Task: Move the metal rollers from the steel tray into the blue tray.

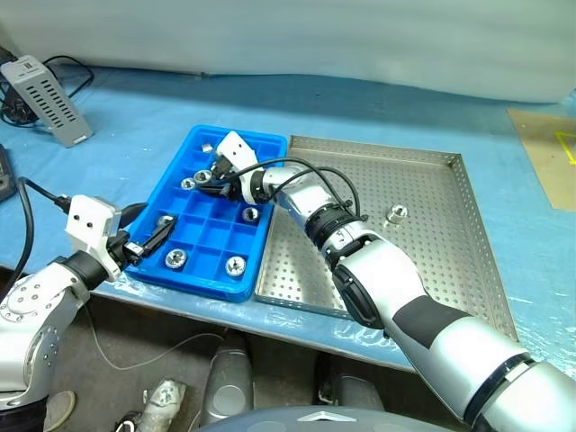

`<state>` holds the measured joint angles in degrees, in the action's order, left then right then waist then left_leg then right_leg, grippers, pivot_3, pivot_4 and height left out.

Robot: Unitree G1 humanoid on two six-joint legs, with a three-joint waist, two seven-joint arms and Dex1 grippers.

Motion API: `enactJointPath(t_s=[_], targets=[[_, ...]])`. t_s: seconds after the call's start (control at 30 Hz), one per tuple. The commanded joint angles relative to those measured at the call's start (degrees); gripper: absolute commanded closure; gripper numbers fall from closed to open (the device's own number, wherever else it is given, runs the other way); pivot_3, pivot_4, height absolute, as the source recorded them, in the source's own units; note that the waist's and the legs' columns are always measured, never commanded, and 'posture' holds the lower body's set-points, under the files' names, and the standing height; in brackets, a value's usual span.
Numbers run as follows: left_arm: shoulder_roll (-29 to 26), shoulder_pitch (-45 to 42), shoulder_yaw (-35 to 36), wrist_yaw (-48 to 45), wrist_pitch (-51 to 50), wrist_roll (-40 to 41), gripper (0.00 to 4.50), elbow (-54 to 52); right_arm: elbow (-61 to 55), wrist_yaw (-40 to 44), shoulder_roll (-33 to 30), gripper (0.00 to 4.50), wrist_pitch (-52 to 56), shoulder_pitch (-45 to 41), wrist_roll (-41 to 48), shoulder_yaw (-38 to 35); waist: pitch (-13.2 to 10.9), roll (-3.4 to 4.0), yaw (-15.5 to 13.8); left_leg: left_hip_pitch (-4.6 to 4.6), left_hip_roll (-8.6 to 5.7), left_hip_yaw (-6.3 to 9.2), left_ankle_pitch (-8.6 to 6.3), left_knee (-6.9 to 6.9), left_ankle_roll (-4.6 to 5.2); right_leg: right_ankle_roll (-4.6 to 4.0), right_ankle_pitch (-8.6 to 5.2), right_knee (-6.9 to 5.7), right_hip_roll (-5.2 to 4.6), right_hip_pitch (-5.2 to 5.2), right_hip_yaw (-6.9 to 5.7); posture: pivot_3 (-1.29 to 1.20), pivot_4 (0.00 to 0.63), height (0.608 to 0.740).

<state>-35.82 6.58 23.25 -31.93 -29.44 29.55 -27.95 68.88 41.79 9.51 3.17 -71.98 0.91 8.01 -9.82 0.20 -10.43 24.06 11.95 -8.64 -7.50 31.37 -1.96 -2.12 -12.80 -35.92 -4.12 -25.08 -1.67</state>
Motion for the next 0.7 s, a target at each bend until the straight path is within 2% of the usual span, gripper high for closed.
enactJointPath(t_s=[0.03, 0.13, 0.37, 0.7], targets=[[-0.3, 0.0, 1.5, 0.6, 0.3, 0.6, 1.01, -2.5, -1.6, 1.1, 7.0, 2.91, -0.4, 1.9, 0.1, 0.6, 0.0, 0.00, 0.0, 0.00, 0.00, 0.00, 0.00, 0.00, 0.00, 0.00, 0.00, 0.00, 0.00, 0.00, 0.00, 0.41, 0.150, 0.740], [-0.3, -0.2, 1.1, 0.9, 0.2, 0.6, 1.01, -2.4, -2.5, 2.9, 7.7, 2.91, -0.7, 3.0, 0.1, 1.6, 0.0, 0.00, 0.0, 0.00, 0.00, 0.00, 0.00, 0.00, 0.00, 0.00, 0.00, 0.01, 0.00, 0.00, 0.00, 0.41, 0.150, 0.740], [-0.3, -0.4, 0.8, 1.3, 0.2, 0.8, 1.01, -2.5, -5.1, 5.3, 8.9, 0.58, -0.4, 5.1, 0.2, 3.6, 0.0, -0.01, 0.0, 0.00, 0.00, 0.01, 0.00, 0.00, 0.00, 0.00, 0.00, 0.00, 0.00, 0.00, 0.00, 0.41, 0.150, 0.740], [-0.7, -1.7, 0.0, 0.8, 0.1, 1.0, 1.01, -1.5, -5.9, 0.9, 5.2, 0.58, 0.0, 1.8, 1.4, 1.3, 0.0, -0.01, 0.1, -0.01, 0.00, -0.01, 0.00, 0.02, 0.00, 0.00, 0.00, 0.00, 0.00, 0.01, 0.00, 0.36, 0.150, 0.740]])
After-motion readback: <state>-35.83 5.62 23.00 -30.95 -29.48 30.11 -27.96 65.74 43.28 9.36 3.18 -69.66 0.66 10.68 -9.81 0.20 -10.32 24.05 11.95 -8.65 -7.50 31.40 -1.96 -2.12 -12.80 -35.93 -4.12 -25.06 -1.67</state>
